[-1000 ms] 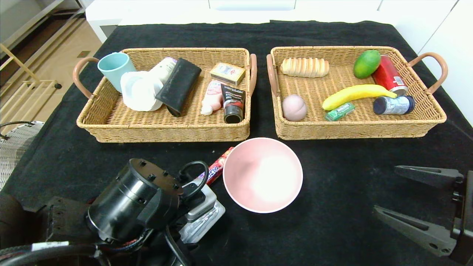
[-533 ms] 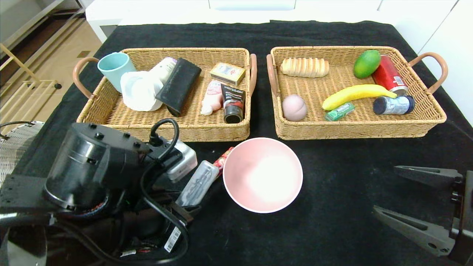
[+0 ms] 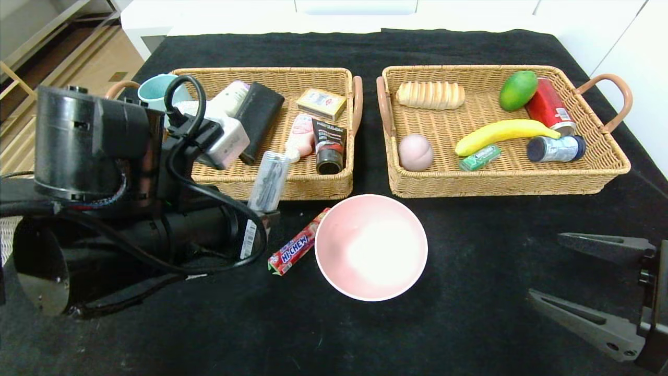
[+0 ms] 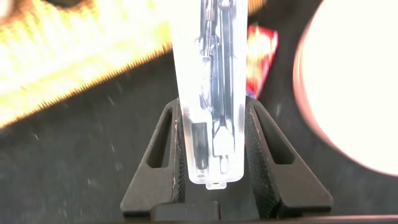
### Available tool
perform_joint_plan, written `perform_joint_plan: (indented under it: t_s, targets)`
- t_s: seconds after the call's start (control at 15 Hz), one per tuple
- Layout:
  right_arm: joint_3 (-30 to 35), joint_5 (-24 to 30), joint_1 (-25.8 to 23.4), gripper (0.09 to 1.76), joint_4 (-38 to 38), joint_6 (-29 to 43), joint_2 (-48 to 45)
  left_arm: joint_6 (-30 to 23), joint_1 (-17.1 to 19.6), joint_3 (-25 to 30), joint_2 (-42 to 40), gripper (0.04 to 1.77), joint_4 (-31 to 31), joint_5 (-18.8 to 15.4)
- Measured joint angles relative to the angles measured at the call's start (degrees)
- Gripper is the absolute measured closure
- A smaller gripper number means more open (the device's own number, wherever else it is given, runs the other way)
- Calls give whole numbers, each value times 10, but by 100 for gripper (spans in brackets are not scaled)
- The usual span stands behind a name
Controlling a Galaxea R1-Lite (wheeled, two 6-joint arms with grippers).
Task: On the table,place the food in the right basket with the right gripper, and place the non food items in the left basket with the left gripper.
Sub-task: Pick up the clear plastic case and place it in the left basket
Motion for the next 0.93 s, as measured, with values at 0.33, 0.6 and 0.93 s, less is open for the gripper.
perform_joint_plan:
  t_s: [0.33,0.6,0.93]
  targets:
    - [0,0,-1,14,0,-1,-1,-17,4,-73,32,116,-34,2]
    - [0,0,-1,14,0,-1,-1,-17,13,-124,68,116,-72,2]
    - [0,0,-2,14,0,-1,-2,-22,19,-168,114,116,-110,7]
